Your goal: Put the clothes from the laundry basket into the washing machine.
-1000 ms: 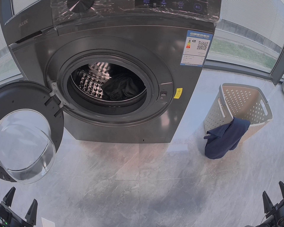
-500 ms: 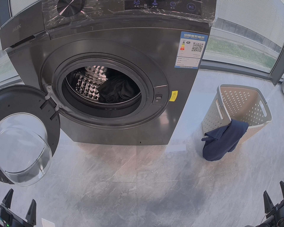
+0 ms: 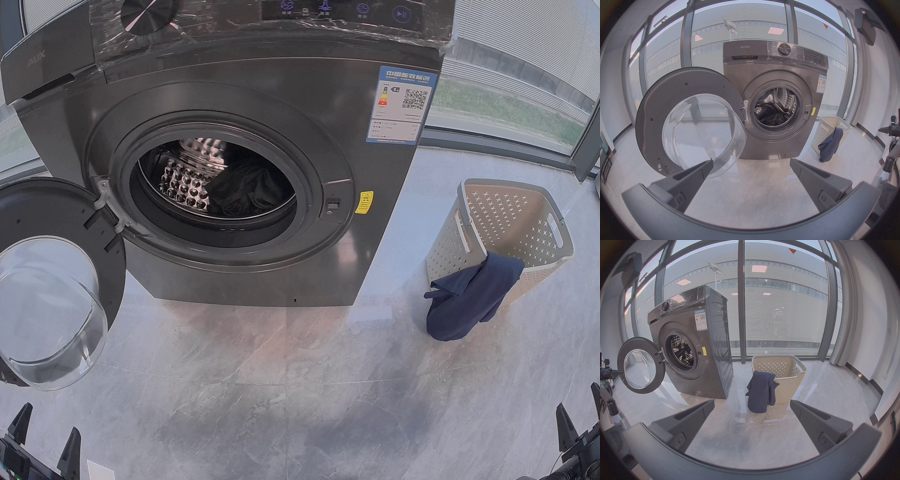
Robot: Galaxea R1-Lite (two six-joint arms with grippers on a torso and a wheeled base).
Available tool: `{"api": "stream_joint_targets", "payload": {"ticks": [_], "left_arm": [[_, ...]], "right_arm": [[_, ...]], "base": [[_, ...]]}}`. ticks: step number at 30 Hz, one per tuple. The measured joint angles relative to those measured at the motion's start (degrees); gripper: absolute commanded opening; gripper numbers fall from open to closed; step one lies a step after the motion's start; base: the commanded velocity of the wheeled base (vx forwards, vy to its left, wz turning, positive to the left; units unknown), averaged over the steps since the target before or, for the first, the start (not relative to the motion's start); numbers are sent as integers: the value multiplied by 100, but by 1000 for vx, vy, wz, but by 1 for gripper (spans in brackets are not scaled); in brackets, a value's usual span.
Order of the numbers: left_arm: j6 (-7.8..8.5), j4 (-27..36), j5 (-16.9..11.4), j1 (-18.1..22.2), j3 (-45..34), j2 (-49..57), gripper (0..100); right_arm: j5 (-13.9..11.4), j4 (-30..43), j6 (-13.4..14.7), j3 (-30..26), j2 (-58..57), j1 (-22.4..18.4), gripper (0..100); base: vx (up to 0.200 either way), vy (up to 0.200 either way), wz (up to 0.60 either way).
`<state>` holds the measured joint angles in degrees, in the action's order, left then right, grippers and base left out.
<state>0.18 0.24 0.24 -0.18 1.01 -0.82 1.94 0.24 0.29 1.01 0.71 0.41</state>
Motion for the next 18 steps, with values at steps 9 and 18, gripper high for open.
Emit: {"api": "stream_joint_targets", "payload": {"ticks": [9, 18], "left_arm": [[-9, -6, 7, -2, 0, 7, 100], [0, -6, 7, 2, 0, 7, 100]], "right_arm": [[0, 0, -11, 0, 2, 0, 100], [0, 0, -13, 0, 4, 2, 100]], "base": [[0, -200, 0], [0, -200, 0]]}}
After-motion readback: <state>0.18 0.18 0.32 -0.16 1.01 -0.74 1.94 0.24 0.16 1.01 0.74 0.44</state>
